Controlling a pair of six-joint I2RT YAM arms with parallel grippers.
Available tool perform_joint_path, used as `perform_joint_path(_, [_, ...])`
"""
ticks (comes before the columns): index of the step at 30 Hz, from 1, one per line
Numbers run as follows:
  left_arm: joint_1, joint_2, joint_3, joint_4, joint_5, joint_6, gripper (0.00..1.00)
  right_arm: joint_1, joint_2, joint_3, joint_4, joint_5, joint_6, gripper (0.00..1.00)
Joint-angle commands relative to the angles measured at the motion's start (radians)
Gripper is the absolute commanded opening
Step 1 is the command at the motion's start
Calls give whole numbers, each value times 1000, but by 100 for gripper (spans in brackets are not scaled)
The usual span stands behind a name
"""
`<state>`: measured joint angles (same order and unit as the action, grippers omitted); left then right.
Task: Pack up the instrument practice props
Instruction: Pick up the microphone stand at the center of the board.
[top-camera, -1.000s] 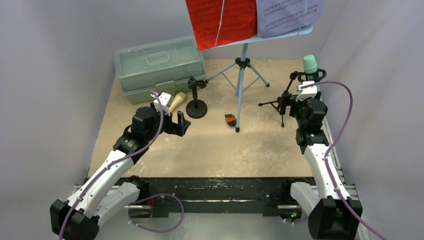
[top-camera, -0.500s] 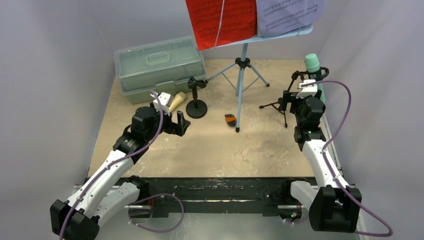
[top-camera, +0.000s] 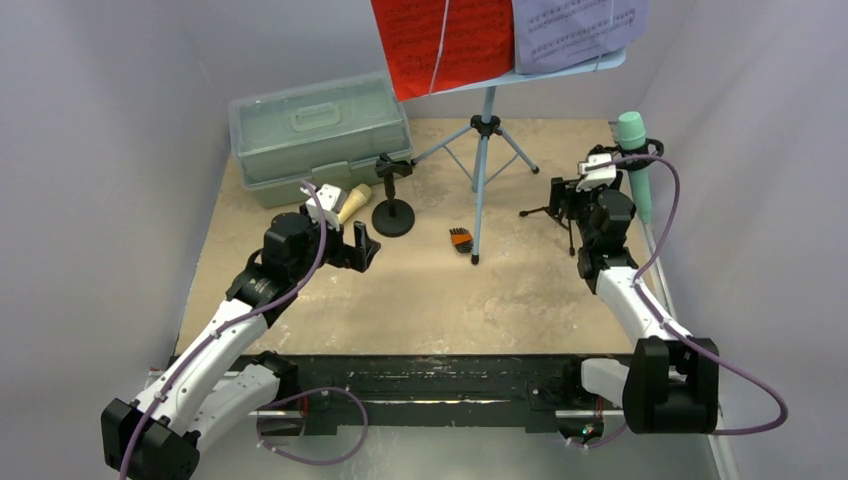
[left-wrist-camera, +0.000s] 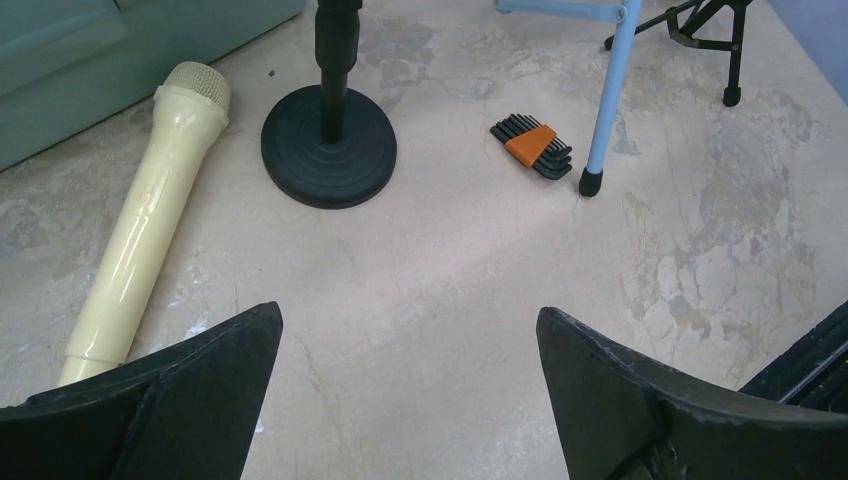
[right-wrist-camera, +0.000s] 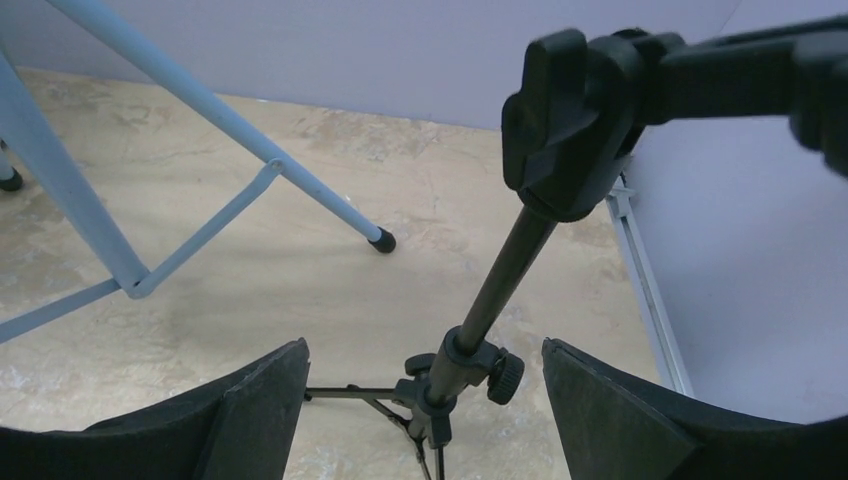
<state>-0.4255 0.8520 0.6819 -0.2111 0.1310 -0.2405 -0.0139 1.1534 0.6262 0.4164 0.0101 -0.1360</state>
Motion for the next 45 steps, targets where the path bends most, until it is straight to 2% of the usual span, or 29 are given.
perform_joint_path(1, [8, -4, 5, 18, 15, 7, 99, 3, 11, -44, 143, 35, 13, 89])
perform_joint_path(4, [10, -1, 5, 19, 19, 6, 99, 3, 38, -74, 244, 55, 15, 88])
perform_joint_path(11, [10, -1, 6, 18, 16, 6, 99, 4, 136, -30, 351, 98, 19, 85])
perform_joint_path(18, [11, 1, 5, 18, 18, 6, 99, 4, 256, 15, 502, 154, -79, 77])
perform_joint_path(26, [14, 3, 5, 19, 17, 6, 99, 3, 301, 19, 622, 119, -132, 66])
perform_joint_path(29, [16, 3, 5, 18, 18, 6, 99, 3, 315, 37, 616, 91, -136, 56])
perform_joint_path(37, [19, 1, 4, 17, 16, 6, 99, -2, 249, -16, 656, 29, -81, 0])
perform_joint_path(41, [19, -2, 4, 18, 17, 6, 99, -7, 127, -52, 616, -40, -30, 0])
perform_joint_path(45, [21, -3, 4, 18, 17, 6, 99, -8, -23, -52, 454, -149, 23, 0])
